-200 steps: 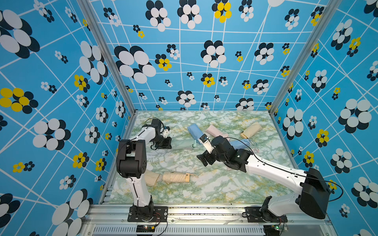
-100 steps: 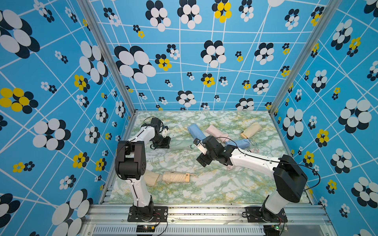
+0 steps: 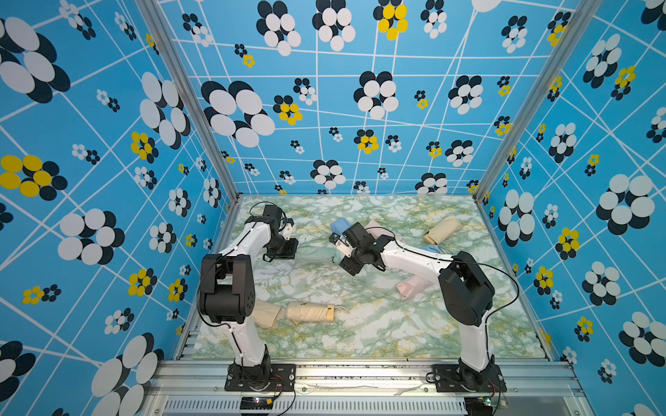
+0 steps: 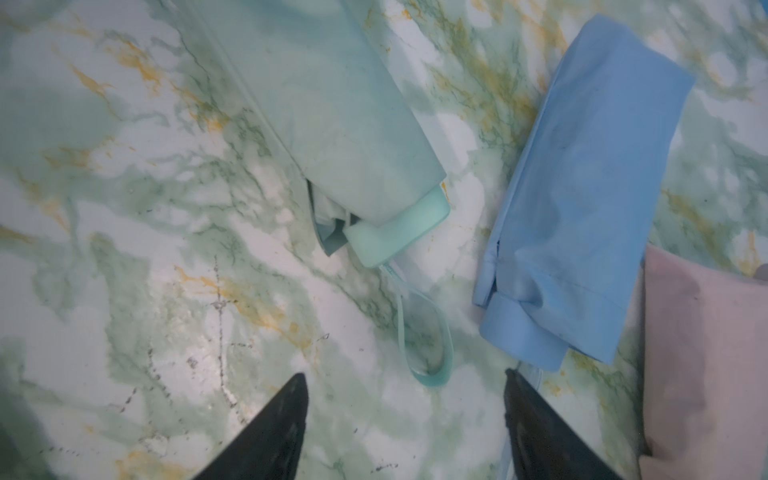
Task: Take umbrellas out of sleeves
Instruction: Take out the umbrella from the umbrella sleeve, then move the umbrella to the center of the board.
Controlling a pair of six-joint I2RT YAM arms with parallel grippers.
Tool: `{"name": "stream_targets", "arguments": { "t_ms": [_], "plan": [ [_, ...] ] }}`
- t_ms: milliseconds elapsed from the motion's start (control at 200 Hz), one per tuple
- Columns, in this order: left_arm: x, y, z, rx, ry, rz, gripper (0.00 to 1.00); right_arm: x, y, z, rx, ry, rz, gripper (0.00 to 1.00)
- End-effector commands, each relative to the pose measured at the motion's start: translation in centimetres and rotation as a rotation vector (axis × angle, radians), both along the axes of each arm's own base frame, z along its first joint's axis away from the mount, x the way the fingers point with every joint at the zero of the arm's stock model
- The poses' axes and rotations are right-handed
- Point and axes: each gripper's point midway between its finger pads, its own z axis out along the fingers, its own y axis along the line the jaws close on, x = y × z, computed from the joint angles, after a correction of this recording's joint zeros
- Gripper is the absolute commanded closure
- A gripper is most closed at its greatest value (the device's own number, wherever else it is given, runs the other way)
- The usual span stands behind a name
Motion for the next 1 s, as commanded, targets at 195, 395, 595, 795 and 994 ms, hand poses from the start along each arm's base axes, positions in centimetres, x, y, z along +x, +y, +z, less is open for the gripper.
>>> {"name": "stream_targets", "arguments": {
  "t_ms": [195, 395, 595, 795, 994],
  "plan": [
    [-0.3, 0.4, 1.0, 0.036, -0.028, 0.000, 1.00, 1.1, 1.0, -1.5, -0.006, 0.077, 0.028, 0.35],
    [-0.4, 0.7, 0.8, 0.053, -0.025, 0.002, 1.00, 1.6, 1.1, -3.3, 0.001, 0.121, 0.018, 0.42],
    [-0.4, 1.1, 0.7, 0.079, -0.023, 0.001, 1.00, 1.7, 1.4, -4.3, 0.009, 0.152, 0.016, 0.45],
    [-0.4, 1.3, 0.5, 0.090, -0.020, 0.001, 1.00, 1.6, 1.9, -5.0, 0.024, 0.178, 0.016, 0.56],
    [-0.5, 1.5, 0.4, 0.098, -0.011, 0.002, 1.00, 1.3, 2.1, -5.3, 0.038, 0.199, 0.011, 0.79]
  ]
}}
